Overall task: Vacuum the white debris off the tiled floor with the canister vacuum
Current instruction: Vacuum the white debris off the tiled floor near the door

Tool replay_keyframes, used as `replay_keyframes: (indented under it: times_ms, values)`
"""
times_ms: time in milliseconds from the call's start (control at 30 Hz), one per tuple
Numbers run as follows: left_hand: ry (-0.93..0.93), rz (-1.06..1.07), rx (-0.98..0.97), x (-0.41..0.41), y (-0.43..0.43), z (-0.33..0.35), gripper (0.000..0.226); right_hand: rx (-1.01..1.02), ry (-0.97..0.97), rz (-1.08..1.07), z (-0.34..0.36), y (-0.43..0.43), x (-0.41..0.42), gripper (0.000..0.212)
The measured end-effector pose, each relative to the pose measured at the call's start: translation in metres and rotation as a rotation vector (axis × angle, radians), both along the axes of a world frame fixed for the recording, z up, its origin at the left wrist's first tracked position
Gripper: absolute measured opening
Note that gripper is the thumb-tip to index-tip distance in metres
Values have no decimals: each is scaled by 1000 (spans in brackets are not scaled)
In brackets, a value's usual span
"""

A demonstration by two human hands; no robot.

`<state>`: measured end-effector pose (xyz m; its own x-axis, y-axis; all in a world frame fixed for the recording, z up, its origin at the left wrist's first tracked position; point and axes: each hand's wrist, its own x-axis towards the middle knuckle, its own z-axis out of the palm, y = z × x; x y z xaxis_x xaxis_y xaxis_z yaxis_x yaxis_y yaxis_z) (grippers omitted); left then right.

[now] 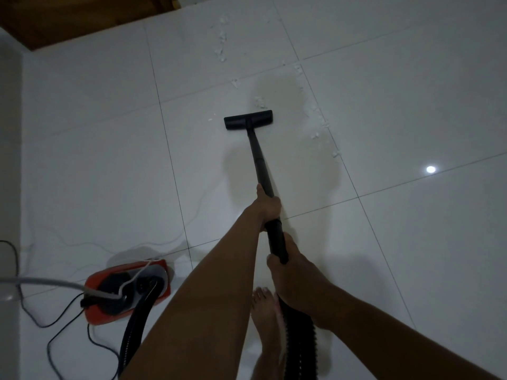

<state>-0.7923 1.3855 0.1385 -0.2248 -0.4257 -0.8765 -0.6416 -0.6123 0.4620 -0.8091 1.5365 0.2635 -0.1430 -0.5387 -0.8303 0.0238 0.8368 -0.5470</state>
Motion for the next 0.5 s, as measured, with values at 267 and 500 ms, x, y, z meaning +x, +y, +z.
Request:
replay_keyframes:
  times_ms: [267, 500]
  values:
    - [-6, -1, 33, -4, 4, 13, 73, 6, 22, 56, 12, 1, -8, 51]
    - [3, -1, 56, -15, 3, 36, 73, 76, 9, 96, 36, -5, -24, 55]
